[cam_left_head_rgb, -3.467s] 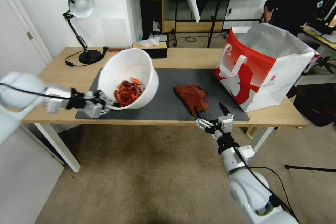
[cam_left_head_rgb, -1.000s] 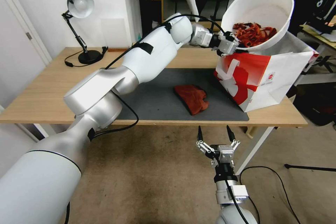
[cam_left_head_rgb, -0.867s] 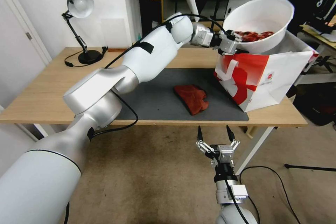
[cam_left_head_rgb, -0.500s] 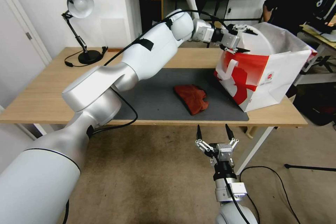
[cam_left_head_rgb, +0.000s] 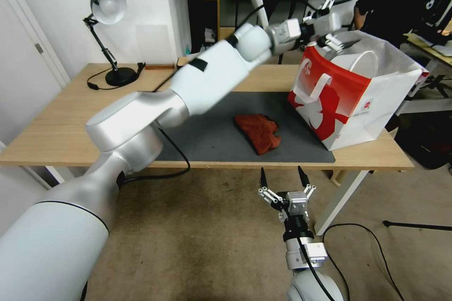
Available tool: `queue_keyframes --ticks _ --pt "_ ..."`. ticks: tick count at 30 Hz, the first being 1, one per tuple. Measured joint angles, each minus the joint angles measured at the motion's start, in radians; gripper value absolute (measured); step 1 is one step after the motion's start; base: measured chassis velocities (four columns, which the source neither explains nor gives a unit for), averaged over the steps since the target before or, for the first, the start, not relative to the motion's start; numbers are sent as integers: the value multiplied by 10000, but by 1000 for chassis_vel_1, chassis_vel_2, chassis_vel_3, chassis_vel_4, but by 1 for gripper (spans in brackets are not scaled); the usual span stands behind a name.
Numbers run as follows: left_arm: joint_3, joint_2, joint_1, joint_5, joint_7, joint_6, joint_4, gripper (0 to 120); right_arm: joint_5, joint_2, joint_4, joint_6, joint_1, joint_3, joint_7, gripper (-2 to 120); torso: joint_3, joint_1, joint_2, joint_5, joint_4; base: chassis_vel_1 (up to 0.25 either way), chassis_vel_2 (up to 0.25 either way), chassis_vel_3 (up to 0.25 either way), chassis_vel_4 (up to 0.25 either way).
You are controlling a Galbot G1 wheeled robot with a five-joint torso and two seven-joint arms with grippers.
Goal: Sweep shrimp from table into container with towel, then put container into takeout bag.
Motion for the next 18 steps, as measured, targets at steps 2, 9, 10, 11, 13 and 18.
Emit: queue_keyframes --ticks 2,9,10,11,13,18 --pt "13 0 9 -63 -52 52 -24 100 1 -1 -1 0 1 -1 -1 100 0 0 0 0 1 0 0 0 0" --pt "397 4 343 -1925 -1917 1794 -1050 100 22 -52 -10 -1 10 -41 -16 100 0 1 0 -4 0 0 0 0 0" --pt "510 54 467 -2470 -2573 2406 -1493 100 31 -68 -11 -2 22 -54 -20 100 -1 1 0 -3 -9 0 0 0 0" --pt "585 215 604 -2997 -3095 2960 -1976 100 41 -84 -11 -3 33 -77 -23 100 -1 -1 1 0 -15 0 0 0 0" --pt "634 535 773 -3591 -3659 3642 -2607 100 52 -105 -12 -5 31 -82 -24 100 0 -1 0 0 -10 0 0 0 0" --pt "499 2341 1784 -4929 -5247 5355 -5008 100 65 -150 -11 -6 -45 -88 -58 100 -1 0 1 -8 5 0 0 0 0"
